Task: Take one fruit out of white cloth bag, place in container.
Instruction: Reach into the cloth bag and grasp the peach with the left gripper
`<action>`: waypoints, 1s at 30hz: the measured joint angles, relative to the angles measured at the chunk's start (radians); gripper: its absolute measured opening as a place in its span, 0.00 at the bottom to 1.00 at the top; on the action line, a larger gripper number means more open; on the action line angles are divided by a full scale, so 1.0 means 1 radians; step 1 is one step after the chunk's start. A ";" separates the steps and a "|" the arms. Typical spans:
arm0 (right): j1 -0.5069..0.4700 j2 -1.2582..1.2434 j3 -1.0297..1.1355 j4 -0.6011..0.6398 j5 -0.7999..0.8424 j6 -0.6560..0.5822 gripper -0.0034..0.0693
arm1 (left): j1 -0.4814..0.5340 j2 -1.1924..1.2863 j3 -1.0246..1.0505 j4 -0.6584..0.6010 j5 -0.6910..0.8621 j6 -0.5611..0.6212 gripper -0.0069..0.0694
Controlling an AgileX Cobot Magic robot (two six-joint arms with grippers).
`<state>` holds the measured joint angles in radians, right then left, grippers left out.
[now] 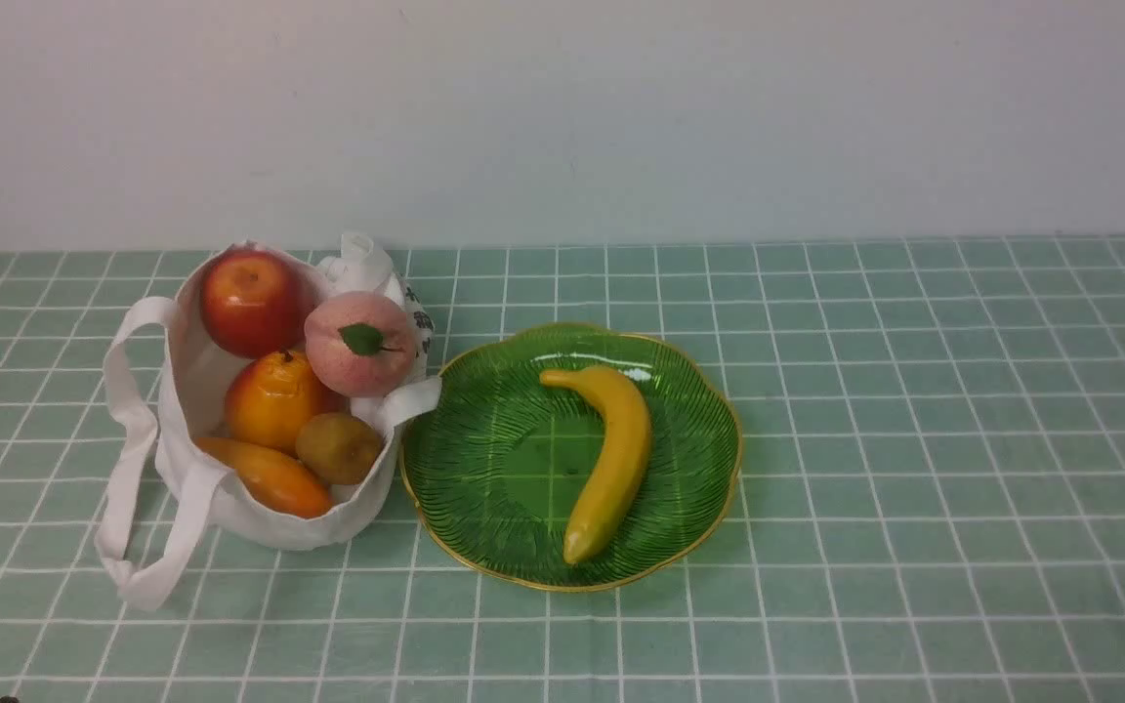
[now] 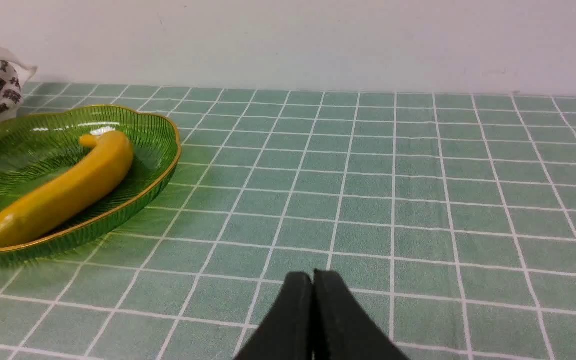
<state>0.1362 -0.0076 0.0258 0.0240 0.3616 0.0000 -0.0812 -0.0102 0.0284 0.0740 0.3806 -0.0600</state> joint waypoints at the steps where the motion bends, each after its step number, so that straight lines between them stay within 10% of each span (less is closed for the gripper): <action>1: 0.000 0.000 0.000 0.000 0.000 0.000 0.03 | 0.000 0.000 0.000 0.000 0.000 0.000 0.08; 30: 0.000 0.000 0.000 0.000 0.000 0.000 0.03 | 0.000 0.000 0.000 0.014 0.001 0.000 0.08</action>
<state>0.1362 -0.0076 0.0258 0.0240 0.3616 0.0000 -0.0812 -0.0102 0.0284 0.0880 0.3815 -0.0600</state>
